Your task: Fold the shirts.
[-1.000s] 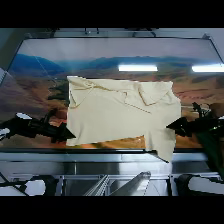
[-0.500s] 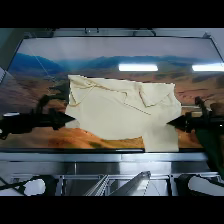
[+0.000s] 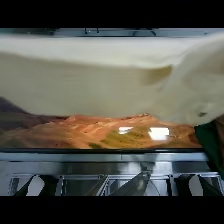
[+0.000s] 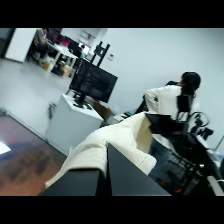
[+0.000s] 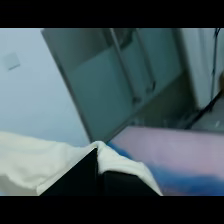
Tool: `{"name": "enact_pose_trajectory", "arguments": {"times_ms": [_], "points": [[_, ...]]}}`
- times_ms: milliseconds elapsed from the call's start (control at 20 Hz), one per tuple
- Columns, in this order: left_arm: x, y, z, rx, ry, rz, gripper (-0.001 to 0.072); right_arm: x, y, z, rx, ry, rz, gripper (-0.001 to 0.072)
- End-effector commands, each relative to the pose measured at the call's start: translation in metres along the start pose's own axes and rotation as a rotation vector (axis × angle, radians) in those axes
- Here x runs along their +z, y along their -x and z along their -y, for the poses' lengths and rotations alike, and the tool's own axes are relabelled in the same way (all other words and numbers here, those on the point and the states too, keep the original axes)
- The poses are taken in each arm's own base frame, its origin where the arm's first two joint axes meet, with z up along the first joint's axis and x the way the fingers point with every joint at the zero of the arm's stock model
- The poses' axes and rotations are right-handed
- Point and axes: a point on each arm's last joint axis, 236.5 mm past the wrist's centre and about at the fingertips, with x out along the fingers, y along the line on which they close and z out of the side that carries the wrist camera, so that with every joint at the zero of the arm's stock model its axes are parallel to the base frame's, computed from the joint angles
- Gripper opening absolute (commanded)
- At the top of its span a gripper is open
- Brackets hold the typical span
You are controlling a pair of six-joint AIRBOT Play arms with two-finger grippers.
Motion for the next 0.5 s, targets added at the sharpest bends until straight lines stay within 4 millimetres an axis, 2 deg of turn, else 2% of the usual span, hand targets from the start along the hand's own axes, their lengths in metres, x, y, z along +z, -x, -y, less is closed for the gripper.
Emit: {"name": "enact_pose_trajectory", "arguments": {"times_ms": [0, 50, 100, 200, 300, 350, 450], "points": [[0.043, -0.016, 0.066, -0.017, -0.208, -0.012, 0.0020, 0.066, -0.006, -0.075, -0.104, 0.267, 0.077, 0.0020], [0.049, -0.019, 0.065, -0.007, -0.228, -0.029, 0.0020, 0.071, -0.007, -0.070, -0.138, 0.274, 0.059, 0.0020], [0.058, -0.021, 0.056, 0.035, -0.232, -0.037, 0.0020, 0.076, -0.007, -0.066, -0.137, 0.259, 0.066, 0.0020], [0.066, -0.019, 0.016, 0.195, -0.206, -0.096, 0.0020, 0.082, -0.006, -0.043, -0.158, 0.228, 0.077, 0.0020], [0.065, -0.019, -0.015, 0.251, -0.197, -0.160, 0.0020, 0.080, -0.006, -0.019, -0.173, 0.199, 0.057, 0.0020], [0.061, -0.022, -0.031, 0.241, -0.168, -0.185, 0.0020, 0.074, -0.010, 0.000, -0.188, 0.172, 0.027, 0.0020], [0.038, -0.025, -0.089, 0.260, -0.038, -0.256, 0.0020, 0.047, -0.027, 0.041, -0.203, 0.112, -0.073, 0.0019]]}}
